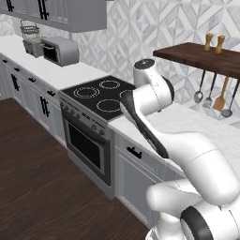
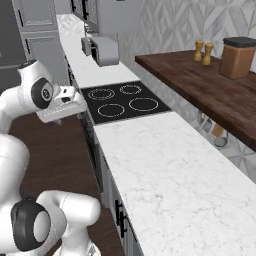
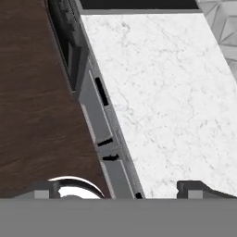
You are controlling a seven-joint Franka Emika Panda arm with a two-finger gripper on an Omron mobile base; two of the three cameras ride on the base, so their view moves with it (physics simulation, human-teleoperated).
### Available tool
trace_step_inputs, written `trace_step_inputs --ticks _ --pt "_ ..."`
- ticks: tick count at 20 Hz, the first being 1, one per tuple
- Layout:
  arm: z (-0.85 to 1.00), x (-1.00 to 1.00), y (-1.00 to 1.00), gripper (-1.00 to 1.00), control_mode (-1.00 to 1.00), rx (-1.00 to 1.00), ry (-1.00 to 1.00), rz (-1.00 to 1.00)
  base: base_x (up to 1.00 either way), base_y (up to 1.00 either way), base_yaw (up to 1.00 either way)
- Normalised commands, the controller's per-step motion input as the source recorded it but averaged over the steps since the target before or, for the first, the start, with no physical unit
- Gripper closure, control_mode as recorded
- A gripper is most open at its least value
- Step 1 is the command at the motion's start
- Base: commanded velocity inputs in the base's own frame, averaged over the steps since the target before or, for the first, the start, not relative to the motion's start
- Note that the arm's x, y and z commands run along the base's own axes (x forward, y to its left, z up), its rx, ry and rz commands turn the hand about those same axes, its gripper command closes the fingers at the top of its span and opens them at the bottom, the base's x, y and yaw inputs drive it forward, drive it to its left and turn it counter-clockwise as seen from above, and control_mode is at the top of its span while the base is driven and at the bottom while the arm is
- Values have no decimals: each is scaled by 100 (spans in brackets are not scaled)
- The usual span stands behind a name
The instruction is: Take a straw from the drawer in front and place it inside the glass cup on the dining counter.
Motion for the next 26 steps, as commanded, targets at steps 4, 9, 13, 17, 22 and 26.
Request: trace_step_inputs --ticks 4,9,13,17,22,26 --pt "-60 6 61 -100 -100 -47 -1 0 0 0 0" --pt "-86 4 33 -100 -100 -44 -3 0 0 0 0" --pt "-85 18 35 -100 -100 -40 0 0 0 0 0" --pt "-77 25 24 -100 -100 -37 -1 0 0 0 0" --pt "-68 22 12 -100 -100 -36 -1 0 0 0 0" --pt "-56 29 9 -100 -100 -35 0 -1 0 0 0"
